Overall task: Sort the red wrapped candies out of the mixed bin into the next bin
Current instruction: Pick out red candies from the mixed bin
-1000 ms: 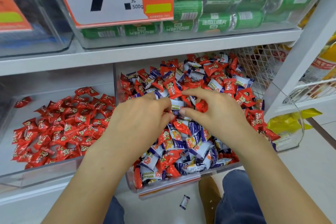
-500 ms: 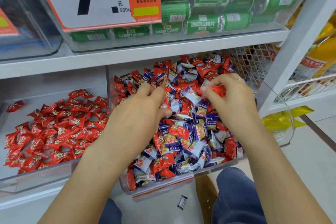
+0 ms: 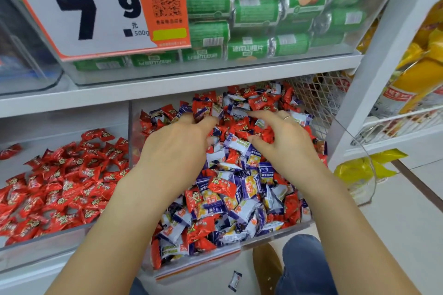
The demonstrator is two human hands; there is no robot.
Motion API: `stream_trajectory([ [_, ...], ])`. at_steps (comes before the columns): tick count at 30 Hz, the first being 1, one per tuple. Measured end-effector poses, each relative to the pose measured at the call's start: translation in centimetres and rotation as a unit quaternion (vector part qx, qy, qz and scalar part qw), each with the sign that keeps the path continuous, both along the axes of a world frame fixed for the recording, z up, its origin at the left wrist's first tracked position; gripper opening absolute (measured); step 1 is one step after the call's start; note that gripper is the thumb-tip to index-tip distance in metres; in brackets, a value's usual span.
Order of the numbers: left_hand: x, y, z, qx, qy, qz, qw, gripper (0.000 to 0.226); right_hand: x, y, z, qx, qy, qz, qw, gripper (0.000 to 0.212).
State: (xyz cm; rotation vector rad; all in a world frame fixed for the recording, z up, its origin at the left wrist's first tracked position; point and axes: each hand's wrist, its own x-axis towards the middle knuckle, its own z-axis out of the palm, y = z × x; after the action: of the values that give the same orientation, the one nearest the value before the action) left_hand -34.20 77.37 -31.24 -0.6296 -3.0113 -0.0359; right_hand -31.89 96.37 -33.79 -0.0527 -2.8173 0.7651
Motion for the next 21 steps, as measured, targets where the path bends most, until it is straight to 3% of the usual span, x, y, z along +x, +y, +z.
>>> stream_trajectory([
  [5,0.2,-0.5,-0.7,-0.003,-0.073,-0.017,0.997,0.035,-1.4,-0.9,-0.4,0.048,-0.080,0.052,0.994,0.055],
  [12,0.7,-0.1,-0.6,0.005,-0.087,-0.021,0.996,0.019,-2.1,-1.6,-0.6,0.056,-0.096,0.084,0.990,0.058],
  [16,0.9,-0.2,-0.4,-0.009,-0.058,-0.030,0.998,0.016,-1.9,-2.1,-0.8,0.070,-0.074,0.096,0.990,0.050],
  [21,1.5,-1.0,1.0,0.061,-0.007,-0.030,0.998,0.009,-1.6,-2.1,-0.9,0.054,-0.037,0.113,0.991,0.029],
])
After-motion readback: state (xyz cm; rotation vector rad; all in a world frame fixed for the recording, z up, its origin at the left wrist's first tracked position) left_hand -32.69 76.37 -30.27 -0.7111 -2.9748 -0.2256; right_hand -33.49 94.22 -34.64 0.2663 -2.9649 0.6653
